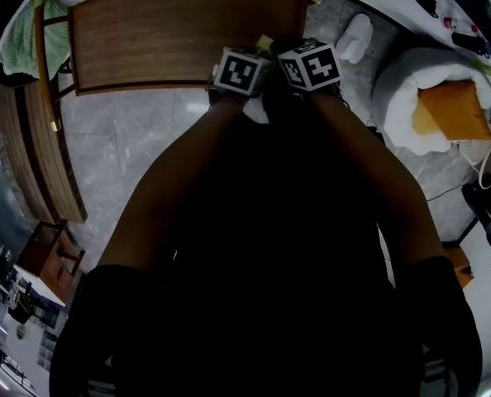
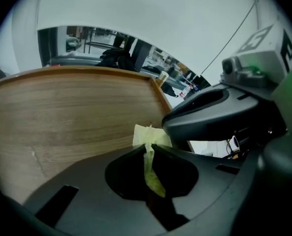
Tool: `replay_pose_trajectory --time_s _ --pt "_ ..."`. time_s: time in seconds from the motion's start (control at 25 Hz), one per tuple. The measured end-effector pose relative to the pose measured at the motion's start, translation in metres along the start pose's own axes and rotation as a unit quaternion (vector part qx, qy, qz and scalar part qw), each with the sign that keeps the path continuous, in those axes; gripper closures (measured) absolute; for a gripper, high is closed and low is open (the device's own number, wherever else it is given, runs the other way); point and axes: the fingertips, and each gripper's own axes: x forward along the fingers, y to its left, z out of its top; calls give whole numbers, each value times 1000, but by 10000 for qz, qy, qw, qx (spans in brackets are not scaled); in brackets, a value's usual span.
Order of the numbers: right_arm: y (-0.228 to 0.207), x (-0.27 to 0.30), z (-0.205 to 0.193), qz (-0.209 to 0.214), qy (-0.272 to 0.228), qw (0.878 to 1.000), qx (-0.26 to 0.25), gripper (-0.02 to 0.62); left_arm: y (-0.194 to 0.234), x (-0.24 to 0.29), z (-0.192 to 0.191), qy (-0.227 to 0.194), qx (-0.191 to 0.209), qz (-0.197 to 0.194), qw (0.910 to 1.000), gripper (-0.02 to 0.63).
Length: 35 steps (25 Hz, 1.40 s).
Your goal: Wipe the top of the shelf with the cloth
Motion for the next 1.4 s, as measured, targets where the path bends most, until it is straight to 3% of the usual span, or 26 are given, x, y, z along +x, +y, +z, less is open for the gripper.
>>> replay_pose_trajectory --time_s 0.28,0.44,0.6,0.8,1.16,1.4 --pt "26 16 14 -27 104 9999 -24 568 48 -22 -17 88 -325 65 9994 577" --pt "49 30 23 112 131 9998 -97 568 84 -40 -26 36 -259 260 9993 577" --pt "76 42 37 343 88 9991 -229 568 126 -65 -40 -113 -497 351 9981 577" --pt "99 57 47 419 88 9985 -341 568 173 -95 -49 -267 -176 696 9971 577" --pt "143 85 64 519 140 9975 -465 568 258 -143 -80 -385 -669 1019 9918 577" --pt "156 93 68 483 171 9972 -542 568 313 -173 -93 -409 -677 1346 9877 577"
